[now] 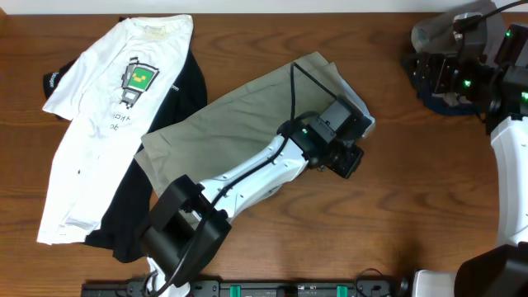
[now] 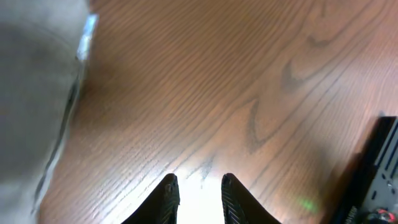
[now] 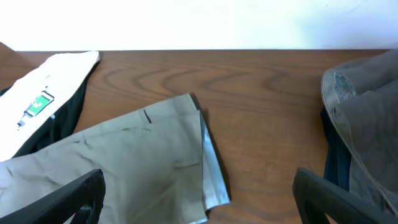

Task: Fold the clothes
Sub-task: 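Drag the khaki shorts with the left gripper toward the table center, then grasp the shorts' waistband corners with left and right grippers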

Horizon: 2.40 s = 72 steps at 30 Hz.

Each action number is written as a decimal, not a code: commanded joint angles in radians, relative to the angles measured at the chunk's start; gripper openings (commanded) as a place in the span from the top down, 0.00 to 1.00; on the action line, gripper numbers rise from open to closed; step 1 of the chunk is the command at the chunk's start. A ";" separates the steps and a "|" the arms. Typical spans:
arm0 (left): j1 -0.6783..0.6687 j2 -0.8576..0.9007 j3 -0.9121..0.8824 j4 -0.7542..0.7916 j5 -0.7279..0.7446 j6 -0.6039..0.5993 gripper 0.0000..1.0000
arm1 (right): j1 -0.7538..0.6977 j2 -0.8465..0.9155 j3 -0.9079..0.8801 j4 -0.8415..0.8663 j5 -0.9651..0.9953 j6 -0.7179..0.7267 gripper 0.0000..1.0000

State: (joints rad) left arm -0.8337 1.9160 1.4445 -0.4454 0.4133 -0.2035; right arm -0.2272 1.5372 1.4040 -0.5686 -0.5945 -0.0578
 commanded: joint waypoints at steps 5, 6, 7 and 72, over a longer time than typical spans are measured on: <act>0.280 -0.192 0.019 -0.150 -0.135 -0.056 0.69 | 0.053 0.027 -0.004 0.083 -0.008 0.008 0.07; 0.317 -0.207 0.019 -0.181 -0.176 -0.056 0.69 | 0.063 0.037 -0.004 0.101 -0.008 0.008 0.07; 0.362 -0.219 0.019 -0.220 -0.233 -0.055 0.67 | 0.079 0.057 -0.004 0.127 -0.007 0.008 0.08; 1.006 0.078 -0.029 -0.536 -0.111 0.514 0.91 | 0.242 0.409 -0.004 0.288 -0.008 0.016 0.07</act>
State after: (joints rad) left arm 0.1699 2.0151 1.4376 -0.9844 0.2871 0.2932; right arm 0.0040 1.9381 1.4033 -0.2771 -0.5919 -0.0544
